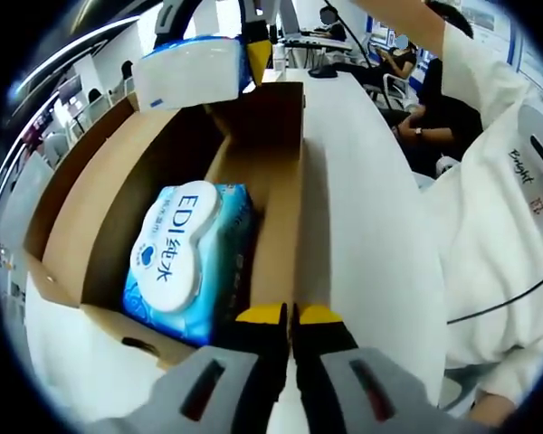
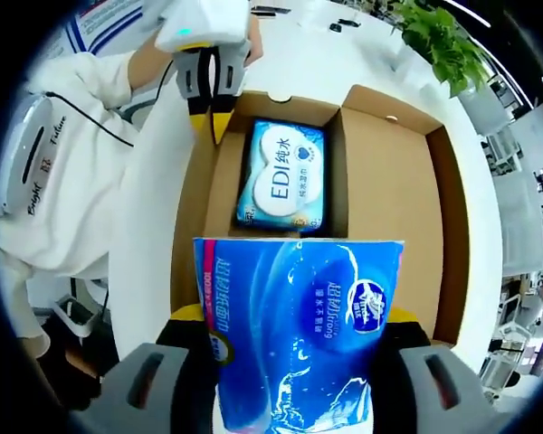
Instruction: Operate the shoe box by opening the lid, removing the specified soft item, and placing it in the target area until the item is outside and the box remains undamaged.
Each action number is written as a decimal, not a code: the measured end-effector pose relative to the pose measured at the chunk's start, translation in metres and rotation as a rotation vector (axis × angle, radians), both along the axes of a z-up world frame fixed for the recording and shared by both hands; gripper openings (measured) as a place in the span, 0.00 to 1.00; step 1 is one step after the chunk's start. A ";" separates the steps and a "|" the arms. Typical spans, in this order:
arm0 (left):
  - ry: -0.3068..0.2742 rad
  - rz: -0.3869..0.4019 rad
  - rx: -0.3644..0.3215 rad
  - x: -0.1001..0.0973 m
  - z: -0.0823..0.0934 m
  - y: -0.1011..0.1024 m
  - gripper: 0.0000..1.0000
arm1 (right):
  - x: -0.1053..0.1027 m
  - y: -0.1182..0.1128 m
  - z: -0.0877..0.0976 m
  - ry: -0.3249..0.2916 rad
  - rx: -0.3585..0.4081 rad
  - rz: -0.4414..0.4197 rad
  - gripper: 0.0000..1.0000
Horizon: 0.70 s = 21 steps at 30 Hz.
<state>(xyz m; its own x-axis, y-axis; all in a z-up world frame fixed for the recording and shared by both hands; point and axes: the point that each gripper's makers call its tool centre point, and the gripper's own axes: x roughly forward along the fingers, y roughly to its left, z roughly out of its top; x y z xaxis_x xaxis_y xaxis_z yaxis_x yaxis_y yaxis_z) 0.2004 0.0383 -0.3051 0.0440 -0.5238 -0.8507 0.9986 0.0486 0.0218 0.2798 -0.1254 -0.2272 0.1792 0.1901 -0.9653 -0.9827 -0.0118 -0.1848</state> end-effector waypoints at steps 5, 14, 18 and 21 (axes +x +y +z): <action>-0.004 0.001 -0.006 0.000 0.000 0.000 0.02 | 0.005 -0.020 0.000 -0.009 -0.028 -0.027 0.67; -0.006 0.010 -0.014 0.001 0.001 -0.001 0.02 | 0.012 -0.043 -0.003 -0.014 -0.022 -0.048 0.67; -0.006 0.001 -0.016 0.001 0.001 -0.001 0.01 | 0.018 -0.061 0.000 -0.035 -0.049 -0.054 0.67; -0.012 -0.001 -0.020 0.001 0.001 -0.002 0.01 | 0.024 -0.076 0.003 -0.043 -0.050 -0.078 0.67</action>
<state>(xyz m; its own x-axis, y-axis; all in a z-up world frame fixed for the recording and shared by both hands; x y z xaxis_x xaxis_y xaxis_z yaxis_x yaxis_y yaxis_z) 0.2014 0.0367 -0.3038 0.0538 -0.5410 -0.8393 0.9983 0.0480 0.0330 0.3038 -0.2014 -0.2237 0.2329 0.1260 -0.9643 -0.9722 0.0544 -0.2277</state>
